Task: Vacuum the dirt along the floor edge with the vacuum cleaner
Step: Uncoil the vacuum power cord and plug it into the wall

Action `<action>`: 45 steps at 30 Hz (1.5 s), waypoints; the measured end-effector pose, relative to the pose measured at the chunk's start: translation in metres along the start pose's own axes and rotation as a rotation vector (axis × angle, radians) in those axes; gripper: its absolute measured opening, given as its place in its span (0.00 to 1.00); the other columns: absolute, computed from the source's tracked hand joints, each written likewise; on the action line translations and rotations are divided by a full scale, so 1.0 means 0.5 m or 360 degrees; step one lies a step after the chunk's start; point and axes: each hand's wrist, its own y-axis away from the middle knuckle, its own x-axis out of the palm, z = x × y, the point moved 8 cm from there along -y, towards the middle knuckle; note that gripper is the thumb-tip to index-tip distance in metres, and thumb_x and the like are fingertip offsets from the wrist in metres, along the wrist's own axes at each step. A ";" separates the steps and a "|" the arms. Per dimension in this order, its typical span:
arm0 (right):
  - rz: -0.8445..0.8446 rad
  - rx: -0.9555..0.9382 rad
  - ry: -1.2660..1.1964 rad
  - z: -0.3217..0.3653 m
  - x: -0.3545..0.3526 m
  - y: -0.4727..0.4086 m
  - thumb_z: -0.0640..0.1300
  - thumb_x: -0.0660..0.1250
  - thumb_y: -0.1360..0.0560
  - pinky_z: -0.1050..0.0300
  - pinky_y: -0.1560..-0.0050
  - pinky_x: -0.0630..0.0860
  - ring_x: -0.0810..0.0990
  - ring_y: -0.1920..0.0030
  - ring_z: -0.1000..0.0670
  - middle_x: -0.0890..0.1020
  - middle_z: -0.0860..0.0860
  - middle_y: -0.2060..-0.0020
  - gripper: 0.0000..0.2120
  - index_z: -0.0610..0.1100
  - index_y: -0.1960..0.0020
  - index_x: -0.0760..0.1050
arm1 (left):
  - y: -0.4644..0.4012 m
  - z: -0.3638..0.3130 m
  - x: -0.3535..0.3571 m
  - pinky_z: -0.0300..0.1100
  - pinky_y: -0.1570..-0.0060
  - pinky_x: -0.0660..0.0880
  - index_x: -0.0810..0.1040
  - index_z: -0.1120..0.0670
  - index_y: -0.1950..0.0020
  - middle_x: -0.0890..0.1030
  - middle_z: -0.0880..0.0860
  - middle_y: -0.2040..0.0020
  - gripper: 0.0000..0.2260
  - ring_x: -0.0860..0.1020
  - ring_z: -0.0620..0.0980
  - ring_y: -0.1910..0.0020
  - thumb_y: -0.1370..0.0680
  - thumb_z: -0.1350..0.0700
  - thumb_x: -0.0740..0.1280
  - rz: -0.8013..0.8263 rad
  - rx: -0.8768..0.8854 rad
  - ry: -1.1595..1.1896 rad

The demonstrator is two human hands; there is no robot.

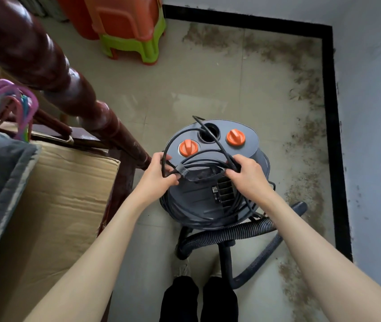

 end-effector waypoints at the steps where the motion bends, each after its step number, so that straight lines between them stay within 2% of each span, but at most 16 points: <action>1: 0.0006 0.0010 -0.0119 0.003 -0.010 0.013 0.38 0.66 0.23 0.54 0.57 0.69 0.77 0.54 0.45 0.82 0.46 0.57 0.03 0.43 0.51 0.77 | 0.009 -0.013 -0.001 0.50 0.46 0.78 0.67 0.54 0.41 0.75 0.52 0.58 0.17 0.79 0.47 0.60 0.25 0.65 0.69 0.0018 0.0015 0.0040; 5: 0.0223 0.0045 -0.0419 0.009 -0.036 0.077 0.36 0.66 0.24 0.68 0.58 0.73 0.78 0.61 0.59 0.82 0.55 0.62 0.12 0.52 0.55 0.79 | 0.054 -0.054 -0.004 0.54 0.44 0.77 0.70 0.58 0.43 0.76 0.56 0.56 0.15 0.80 0.52 0.58 0.26 0.67 0.70 0.0054 0.0032 0.0058; 7: 0.0284 0.0094 -0.0523 0.003 -0.057 0.109 0.36 0.66 0.23 0.71 0.57 0.74 0.79 0.60 0.60 0.83 0.57 0.62 0.13 0.54 0.55 0.80 | 0.078 -0.082 0.002 0.53 0.47 0.78 0.71 0.59 0.45 0.79 0.55 0.58 0.14 0.82 0.53 0.59 0.27 0.67 0.70 0.0111 0.0066 0.0041; 10: 0.0147 0.0113 -0.0657 0.004 -0.118 0.136 0.36 0.64 0.20 0.54 0.45 0.76 0.78 0.55 0.50 0.84 0.43 0.55 0.07 0.42 0.47 0.81 | 0.104 -0.139 0.017 0.49 0.52 0.77 0.71 0.55 0.49 0.83 0.57 0.61 0.13 0.83 0.52 0.65 0.27 0.67 0.70 0.0217 0.0153 0.0052; 11: 0.0069 0.0088 -0.0652 0.010 -0.144 0.144 0.36 0.64 0.20 0.50 0.44 0.76 0.77 0.56 0.51 0.84 0.39 0.55 0.08 0.36 0.45 0.80 | 0.114 -0.161 0.023 0.48 0.53 0.78 0.71 0.54 0.49 0.83 0.58 0.60 0.12 0.83 0.53 0.65 0.26 0.66 0.70 0.0246 0.0187 0.0046; 14: -0.0136 0.0000 -0.0550 0.028 -0.213 0.171 0.37 0.63 0.20 0.63 0.59 0.71 0.72 0.68 0.62 0.79 0.51 0.67 0.10 0.31 0.47 0.79 | 0.138 -0.213 0.039 0.46 0.56 0.81 0.72 0.55 0.49 0.82 0.59 0.59 0.11 0.84 0.55 0.65 0.26 0.65 0.71 0.0247 0.0237 0.0170; 17: -0.0211 -0.0001 -0.0564 0.023 -0.255 0.208 0.35 0.63 0.20 0.67 0.63 0.68 0.71 0.72 0.62 0.76 0.54 0.69 0.08 0.33 0.48 0.80 | 0.163 -0.245 0.062 0.51 0.52 0.80 0.73 0.56 0.49 0.82 0.52 0.62 0.10 0.83 0.55 0.63 0.26 0.65 0.71 0.0250 0.0267 0.0216; 19: -0.0229 0.0026 -0.0576 0.003 -0.270 0.244 0.35 0.63 0.20 0.64 0.60 0.70 0.72 0.70 0.61 0.78 0.48 0.67 0.08 0.32 0.49 0.80 | 0.184 -0.261 0.088 0.49 0.50 0.79 0.73 0.54 0.49 0.81 0.52 0.60 0.10 0.84 0.52 0.62 0.26 0.64 0.70 0.0294 0.0301 0.0149; 22: -0.0216 0.0098 -0.0661 -0.036 -0.279 0.303 0.35 0.63 0.20 0.54 0.47 0.77 0.78 0.58 0.53 0.83 0.35 0.56 0.07 0.34 0.49 0.80 | 0.223 -0.282 0.127 0.44 0.53 0.79 0.75 0.53 0.50 0.81 0.50 0.60 0.10 0.83 0.48 0.63 0.26 0.65 0.70 0.0325 0.0372 0.0070; 26: -0.0295 0.0127 -0.1034 -0.068 -0.308 0.361 0.34 0.62 0.20 0.65 0.51 0.79 0.83 0.63 0.60 0.83 0.42 0.53 0.08 0.35 0.47 0.79 | 0.270 -0.311 0.163 0.40 0.55 0.79 0.76 0.54 0.51 0.81 0.43 0.66 0.09 0.82 0.47 0.64 0.26 0.67 0.70 0.0276 0.0435 0.0121; 28: -0.0378 0.0103 -0.1046 -0.078 -0.337 0.381 0.34 0.61 0.19 0.64 0.50 0.79 0.82 0.65 0.60 0.82 0.41 0.54 0.09 0.33 0.45 0.78 | 0.292 -0.334 0.180 0.38 0.56 0.79 0.77 0.54 0.52 0.81 0.45 0.64 0.10 0.82 0.46 0.63 0.26 0.67 0.70 0.0229 0.0483 0.0156; 32: -0.0443 -0.0048 -0.0950 -0.090 -0.405 0.423 0.35 0.59 0.18 0.68 0.59 0.77 0.80 0.70 0.61 0.81 0.40 0.57 0.11 0.31 0.43 0.77 | 0.336 -0.384 0.228 0.38 0.57 0.79 0.77 0.52 0.53 0.81 0.53 0.59 0.10 0.82 0.45 0.62 0.26 0.68 0.69 0.0089 0.0576 0.0213; 37: -0.0504 -0.0095 -0.0994 -0.150 -0.496 0.472 0.36 0.60 0.18 0.62 0.52 0.78 0.81 0.62 0.52 0.83 0.47 0.60 0.10 0.35 0.43 0.79 | 0.401 -0.450 0.310 0.41 0.55 0.78 0.77 0.51 0.56 0.79 0.50 0.63 0.11 0.79 0.44 0.64 0.27 0.68 0.70 -0.0062 0.0702 0.0283; 40: -0.0563 -0.0139 -0.0937 -0.175 -0.539 0.497 0.37 0.61 0.18 0.58 0.49 0.77 0.80 0.57 0.52 0.83 0.47 0.57 0.09 0.41 0.48 0.81 | 0.433 -0.498 0.347 0.32 0.63 0.75 0.77 0.51 0.56 0.79 0.50 0.63 0.12 0.79 0.41 0.67 0.27 0.69 0.70 -0.0130 0.0823 0.0245; 42: -0.0673 -0.0127 -0.0965 -0.194 -0.571 0.514 0.38 0.61 0.18 0.62 0.53 0.77 0.81 0.59 0.56 0.83 0.49 0.57 0.10 0.47 0.52 0.80 | 0.446 -0.523 0.357 0.30 0.68 0.72 0.76 0.51 0.56 0.79 0.50 0.64 0.12 0.78 0.40 0.68 0.27 0.69 0.69 -0.0199 0.0848 0.0231; 45: -0.0871 -0.0086 -0.0989 -0.216 -0.626 0.529 0.40 0.60 0.18 0.70 0.64 0.74 0.79 0.67 0.62 0.82 0.49 0.63 0.08 0.44 0.49 0.79 | 0.444 -0.535 0.349 0.35 0.64 0.72 0.75 0.50 0.57 0.78 0.50 0.62 0.12 0.78 0.47 0.62 0.26 0.67 0.69 -0.0335 0.0781 0.0247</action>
